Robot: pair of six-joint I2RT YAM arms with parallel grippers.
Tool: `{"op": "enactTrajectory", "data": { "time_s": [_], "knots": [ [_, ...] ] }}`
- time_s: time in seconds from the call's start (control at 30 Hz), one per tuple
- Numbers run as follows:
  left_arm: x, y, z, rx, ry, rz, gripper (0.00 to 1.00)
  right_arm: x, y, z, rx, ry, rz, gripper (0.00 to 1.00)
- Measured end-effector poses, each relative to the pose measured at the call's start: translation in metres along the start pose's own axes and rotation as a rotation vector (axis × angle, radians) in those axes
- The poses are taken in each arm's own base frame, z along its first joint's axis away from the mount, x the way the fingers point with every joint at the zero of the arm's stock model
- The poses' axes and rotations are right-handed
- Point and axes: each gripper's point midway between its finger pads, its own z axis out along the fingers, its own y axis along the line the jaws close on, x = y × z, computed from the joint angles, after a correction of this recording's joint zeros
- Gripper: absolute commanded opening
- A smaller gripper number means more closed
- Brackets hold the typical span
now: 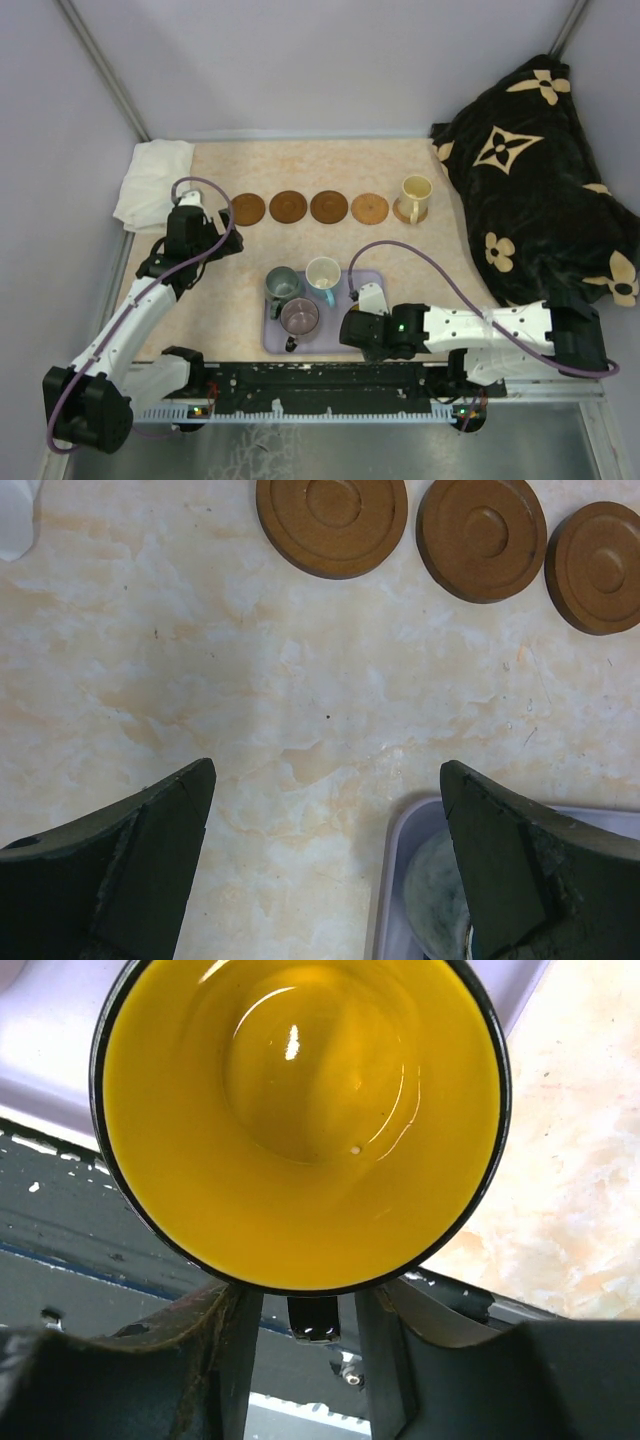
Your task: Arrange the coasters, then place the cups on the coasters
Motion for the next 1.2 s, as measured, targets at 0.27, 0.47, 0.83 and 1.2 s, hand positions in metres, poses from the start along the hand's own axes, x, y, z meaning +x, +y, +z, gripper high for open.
{"op": "enactTrajectory", "data": {
  "time_s": [0.27, 0.47, 0.83, 1.2],
  "knots": [
    [0.0, 0.0, 0.0, 0.003, 0.001, 0.0, 1.0, 0.0, 0.0, 0.003, 0.018, -0.002, 0.021, 0.03],
    [0.0, -0.001, 0.0, 0.003, 0.001, 0.0, 1.0, -0.002, -0.003, 0.004, 0.034, -0.016, 0.042, 0.0],
    [0.0, -0.001, 0.0, 0.004, 0.0, 0.0, 1.0, -0.02, -0.022, -0.003, 0.143, -0.103, 0.076, 0.0],
    [-0.001, -0.001, -0.001, 0.007, -0.003, -0.001, 1.0, -0.089, -0.034, -0.02, 0.24, -0.292, 0.111, 0.0]
  ]
}}
